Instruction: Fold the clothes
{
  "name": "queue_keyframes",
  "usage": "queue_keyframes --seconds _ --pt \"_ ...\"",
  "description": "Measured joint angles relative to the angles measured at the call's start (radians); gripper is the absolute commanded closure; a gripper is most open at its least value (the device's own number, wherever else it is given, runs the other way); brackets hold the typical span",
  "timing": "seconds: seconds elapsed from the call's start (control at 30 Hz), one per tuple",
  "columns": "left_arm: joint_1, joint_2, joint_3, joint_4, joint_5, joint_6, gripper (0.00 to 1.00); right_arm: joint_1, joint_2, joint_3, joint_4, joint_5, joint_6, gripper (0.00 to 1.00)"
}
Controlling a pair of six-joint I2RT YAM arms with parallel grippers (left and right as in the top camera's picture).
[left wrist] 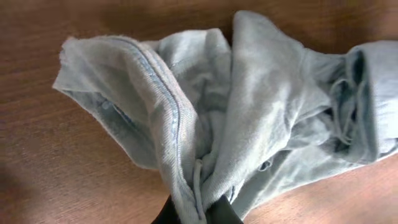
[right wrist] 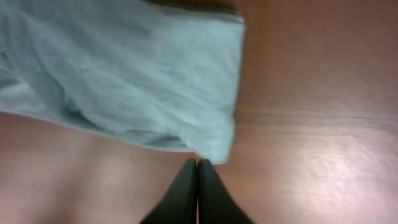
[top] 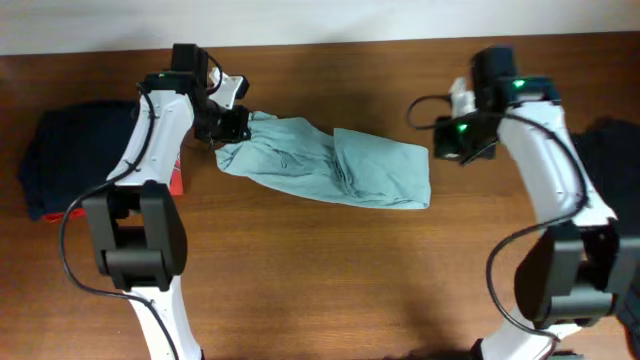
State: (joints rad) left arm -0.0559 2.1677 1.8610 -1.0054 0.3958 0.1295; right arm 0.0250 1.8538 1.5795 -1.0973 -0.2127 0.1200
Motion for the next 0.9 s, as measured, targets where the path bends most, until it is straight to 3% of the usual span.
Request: queue_keyframes --seconds 0.23,0.47,0.77,0.9 --pt "-0.039 -0.106 0.000 0.000 -0.003 0.000 0.99 0.038 0.003 -0.243 0.235 -0.025 0.061 0.96" --pt "-0.106 -0.160 0.000 0.000 -0.003 -0.001 1.00 0.038 0.008 -0.375 0.414 -0.079 0.090 0.96" --pt "-0.233 -0.160 0.021 0.024 -0.003 -0.020 0.99 0.037 0.094 -0.388 0.455 -0.140 0.116 0.96" --pt "-0.308 -0.160 0.053 0.046 -0.003 -0.023 0.99 0.025 0.098 -0.360 0.387 -0.180 0.116 0.94"
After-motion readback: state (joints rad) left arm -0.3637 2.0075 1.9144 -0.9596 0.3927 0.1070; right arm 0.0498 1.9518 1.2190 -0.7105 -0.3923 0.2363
